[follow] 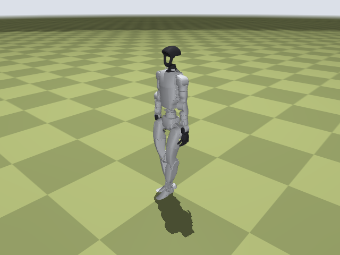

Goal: In place motions

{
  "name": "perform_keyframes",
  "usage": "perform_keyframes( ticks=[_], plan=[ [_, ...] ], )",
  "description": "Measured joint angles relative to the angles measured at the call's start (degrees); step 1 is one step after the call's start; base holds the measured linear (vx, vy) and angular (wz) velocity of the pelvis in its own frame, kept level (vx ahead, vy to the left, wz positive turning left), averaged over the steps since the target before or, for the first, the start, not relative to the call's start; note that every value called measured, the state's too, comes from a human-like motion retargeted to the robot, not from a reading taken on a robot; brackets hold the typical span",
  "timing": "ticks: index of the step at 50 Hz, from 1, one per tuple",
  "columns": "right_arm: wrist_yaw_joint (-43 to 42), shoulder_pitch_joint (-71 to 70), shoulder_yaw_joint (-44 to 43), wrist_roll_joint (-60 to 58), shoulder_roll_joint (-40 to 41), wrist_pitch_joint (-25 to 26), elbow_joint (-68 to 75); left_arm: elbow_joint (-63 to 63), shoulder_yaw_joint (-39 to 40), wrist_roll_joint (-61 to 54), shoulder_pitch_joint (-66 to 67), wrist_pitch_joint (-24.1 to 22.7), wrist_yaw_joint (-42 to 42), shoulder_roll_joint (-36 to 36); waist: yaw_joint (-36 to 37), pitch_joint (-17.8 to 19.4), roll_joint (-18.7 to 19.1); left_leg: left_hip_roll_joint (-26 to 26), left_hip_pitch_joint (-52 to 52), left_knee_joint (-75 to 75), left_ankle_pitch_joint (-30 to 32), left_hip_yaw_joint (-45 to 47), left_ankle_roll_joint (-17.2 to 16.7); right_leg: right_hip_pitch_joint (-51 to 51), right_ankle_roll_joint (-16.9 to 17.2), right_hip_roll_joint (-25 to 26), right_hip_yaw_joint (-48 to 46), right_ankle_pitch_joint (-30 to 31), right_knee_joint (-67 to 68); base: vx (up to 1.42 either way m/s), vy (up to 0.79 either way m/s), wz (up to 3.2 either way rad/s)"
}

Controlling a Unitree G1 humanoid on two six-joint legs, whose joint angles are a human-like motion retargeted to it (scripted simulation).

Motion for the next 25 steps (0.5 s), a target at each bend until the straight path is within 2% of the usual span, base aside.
perform_keyframes(
  ticks=[25],
  plan=[
    [2.2,-0.5,-0.1,-0.4,-0.3,0.1,0.6,0.7,-1.4,0.5,-0.2,0.3,-0.3,0.9,0.3,-0.7,-0.2,0.4,1.0,-0.9,0.3,1.2,0.1,0.4,0.1,0.4,0.6,-0.1,0.0,0.00,0.00,0.00]
  ],
)
